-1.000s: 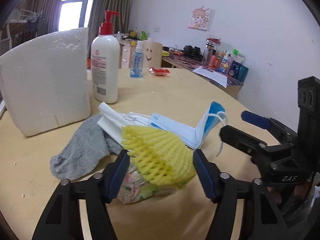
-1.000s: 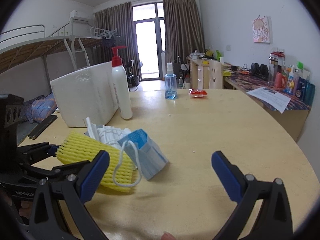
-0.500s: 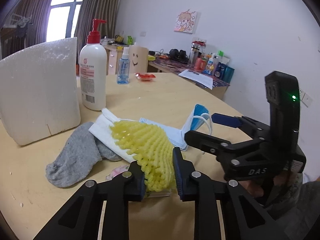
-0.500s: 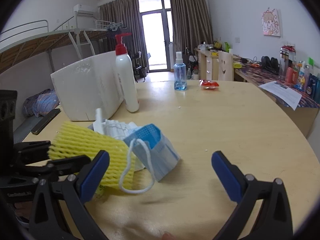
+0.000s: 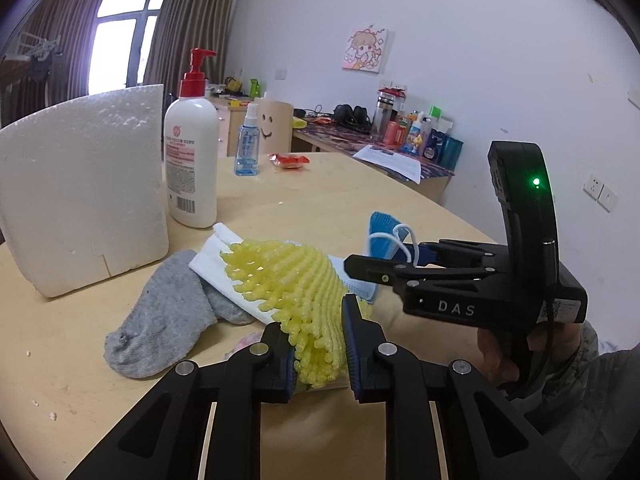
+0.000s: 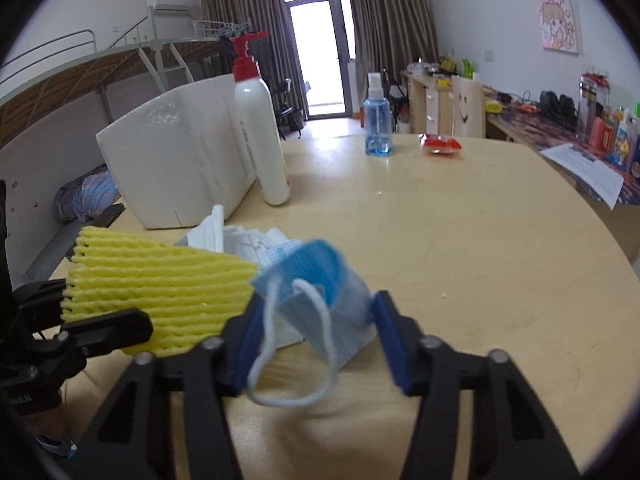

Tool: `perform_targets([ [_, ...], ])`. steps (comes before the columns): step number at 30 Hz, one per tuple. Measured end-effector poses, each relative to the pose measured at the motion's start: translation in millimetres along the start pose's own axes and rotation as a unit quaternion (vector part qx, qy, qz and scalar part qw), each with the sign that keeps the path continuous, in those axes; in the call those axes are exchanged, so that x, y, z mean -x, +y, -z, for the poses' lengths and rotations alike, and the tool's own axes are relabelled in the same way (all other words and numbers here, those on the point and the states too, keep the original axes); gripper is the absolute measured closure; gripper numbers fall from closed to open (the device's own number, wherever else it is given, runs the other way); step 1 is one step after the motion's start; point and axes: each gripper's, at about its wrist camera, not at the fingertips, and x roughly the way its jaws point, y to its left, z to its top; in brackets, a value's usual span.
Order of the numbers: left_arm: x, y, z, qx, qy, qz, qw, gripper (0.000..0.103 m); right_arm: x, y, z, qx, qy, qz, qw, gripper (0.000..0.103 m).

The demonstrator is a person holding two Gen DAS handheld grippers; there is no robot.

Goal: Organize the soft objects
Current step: 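Close the left tool on the yellow net while the right tool grasps the mask, then lift both held items and carry them over the white foam box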

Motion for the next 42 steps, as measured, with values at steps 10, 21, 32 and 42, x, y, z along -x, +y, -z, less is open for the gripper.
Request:
perform_targets([
  [10, 15.0, -1.4, -2.8, 0.006, -0.023, 0.001, 0.9997, 0.090, 8.1, -5.3, 2.0, -0.028, 0.001, 0.015, 0.999, 0.095],
  [21, 63.3, -10.3, -4.2, 0.004, -0.076, -0.046, 0.9960, 0.091, 64.8, 9.8, -3.1, -0.026, -0.070, 0.038, 0.996, 0.095],
  [32, 112.7, -26.8, 0.4, -0.007, -0.134, -0.089, 0.9870, 0.091, 105.8, 25.0, -2.5, -0.016, -0.122, 0.044, 0.991, 0.095],
  [42, 146.3, -47.3, 9.5, -0.021, -0.168, -0.135, 0.9763, 0.091, 135.7, 36.2, 3.7, -0.002, -0.161, 0.034, 0.986, 0.095],
])
